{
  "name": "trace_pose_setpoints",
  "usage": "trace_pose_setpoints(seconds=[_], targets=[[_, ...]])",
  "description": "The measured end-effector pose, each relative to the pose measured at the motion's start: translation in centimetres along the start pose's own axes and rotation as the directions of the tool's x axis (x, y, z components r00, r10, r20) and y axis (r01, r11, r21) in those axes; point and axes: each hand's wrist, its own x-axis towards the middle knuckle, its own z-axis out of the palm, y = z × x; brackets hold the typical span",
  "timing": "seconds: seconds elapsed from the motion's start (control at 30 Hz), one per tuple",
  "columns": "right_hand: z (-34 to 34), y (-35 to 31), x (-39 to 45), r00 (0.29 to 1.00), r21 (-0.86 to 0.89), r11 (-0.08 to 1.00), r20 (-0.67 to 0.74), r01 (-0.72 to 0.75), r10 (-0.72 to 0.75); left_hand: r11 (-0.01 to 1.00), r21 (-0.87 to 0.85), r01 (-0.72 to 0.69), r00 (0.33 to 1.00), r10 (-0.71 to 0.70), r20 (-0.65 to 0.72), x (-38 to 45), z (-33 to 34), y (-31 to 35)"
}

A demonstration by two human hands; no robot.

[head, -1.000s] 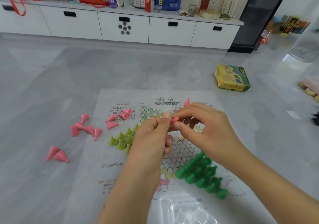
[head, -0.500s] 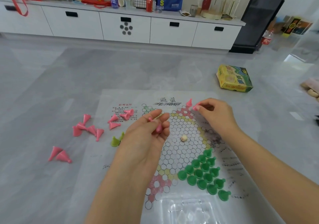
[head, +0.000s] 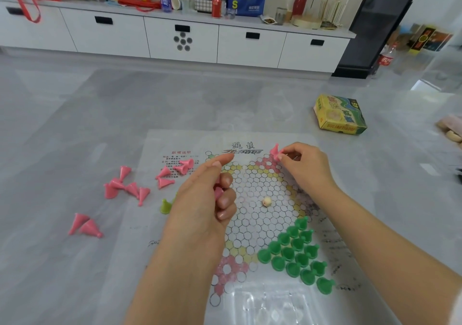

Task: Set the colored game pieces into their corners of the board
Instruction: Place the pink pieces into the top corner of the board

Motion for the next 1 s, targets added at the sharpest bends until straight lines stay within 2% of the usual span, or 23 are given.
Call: trace_pose_setpoints(seconds=[0.27, 0.43, 0.53, 0.6, 0.7, 0.8, 1.0], targets=[[0.2, -0.1, 0.1, 1.0, -0.045, 0.999, 0.008, 0.005, -0.005, 0.996, -0.066, 0.064, 0.997, -0.062, 0.035, 0.9, 0.0, -0.5], [0.0, -0.1, 0.0, 1.0, -0.055, 0.998, 0.028, 0.011, -0.01, 0.998, 0.06, 0.0, 0.999, -0.002, 0.041, 0.8, 0.1, -0.7], [-1.1, -0.9, -0.5, 1.0, 0.022, 1.0, 0.023, -0.009, 0.008, 0.981, 0.181, -0.064, 0.995, 0.05, 0.084, 0.6, 0.0, -0.9], [-2.4, -2.2, -1.6, 0.999, 0.1, 0.995, 0.027, 0.021, -0.024, 0.977, 0.195, -0.081, 0.989, 0.054, 0.139, 0.4, 0.2, -0.8], [-4.0, -5.1, -3.8, 0.967, 0.286, 0.955, 0.212, 0.08, -0.145, 0.987, 0.145, -0.068, 0.982, 0.04, 0.186, 0.0, 0.5, -0.7], [-4.9, -7.3, -5.7, 0.903, 0.433, 0.9, 0.366, 0.048, -0.224, 0.997, 0.06, -0.047, 0.987, 0.037, 0.155, 0.0, 0.5, -0.9], [-5.3, -8.7, -6.6, 0.901, 0.494, 0.866, 0.34, 0.072, -0.269, 0.999, -0.017, -0.029, 0.996, 0.03, 0.078, 0.2, 0.5, -1.1]])
